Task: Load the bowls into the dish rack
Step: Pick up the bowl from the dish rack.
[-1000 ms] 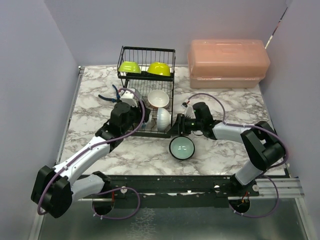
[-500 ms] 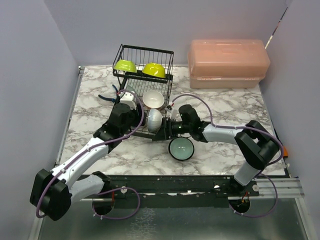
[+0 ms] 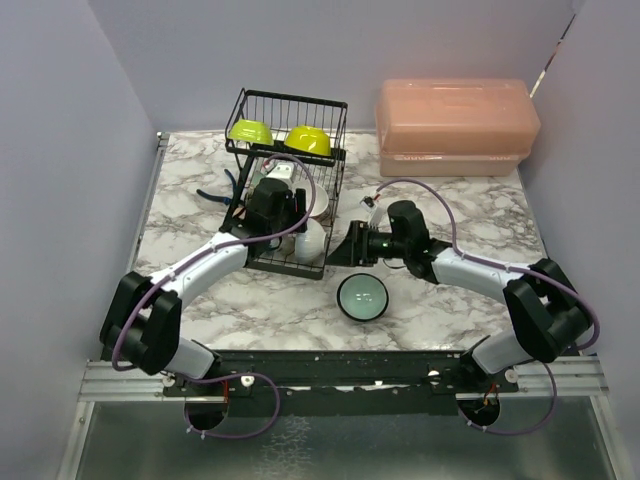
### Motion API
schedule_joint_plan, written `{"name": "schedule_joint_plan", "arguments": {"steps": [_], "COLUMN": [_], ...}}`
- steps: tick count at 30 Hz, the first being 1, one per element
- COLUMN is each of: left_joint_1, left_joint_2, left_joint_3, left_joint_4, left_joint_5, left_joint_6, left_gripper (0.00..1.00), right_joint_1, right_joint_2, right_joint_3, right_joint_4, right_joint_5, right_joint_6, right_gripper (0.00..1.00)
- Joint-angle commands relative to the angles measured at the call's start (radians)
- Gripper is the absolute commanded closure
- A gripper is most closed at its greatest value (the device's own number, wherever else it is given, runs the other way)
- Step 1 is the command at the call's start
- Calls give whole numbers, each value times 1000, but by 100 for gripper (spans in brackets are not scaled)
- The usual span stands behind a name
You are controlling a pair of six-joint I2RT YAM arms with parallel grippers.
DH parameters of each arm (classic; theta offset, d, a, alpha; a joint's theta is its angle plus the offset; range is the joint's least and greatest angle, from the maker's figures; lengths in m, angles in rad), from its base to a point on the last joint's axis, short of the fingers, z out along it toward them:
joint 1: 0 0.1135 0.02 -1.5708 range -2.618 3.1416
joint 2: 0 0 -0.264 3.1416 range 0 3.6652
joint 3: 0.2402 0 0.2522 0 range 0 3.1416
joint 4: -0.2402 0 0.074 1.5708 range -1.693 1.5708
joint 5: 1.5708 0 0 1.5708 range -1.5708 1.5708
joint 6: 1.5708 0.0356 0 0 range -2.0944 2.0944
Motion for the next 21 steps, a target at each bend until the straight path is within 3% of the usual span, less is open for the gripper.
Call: {"name": "schedule_joint_plan", "arguments": {"steps": [1,5,15,21], "left_joint_1": [26,33,41,47], "left_joint_2": [74,122,261,320], "left_joint_3": [65,72,90,119], "left_joint_4": [-15,11,146,154], "left_joint_5": [-99,-173,-183,-194], "left_joint_6": [-119,-217,-290,-295], "left_gripper": [39,40,47,61], "right_joint_1": [-9,-11,-11,-13], "right_joint_2": [-37,-38,-40,-64], "right_joint_3": [-8,-8,-6,12], "right_joint_4": [-78,-90,-119,-164], "right_joint_5": [14,17,20,43], "right_joint_6": [-41,-48,-63,-83], "right_gripper": [36,36,36,36]}}
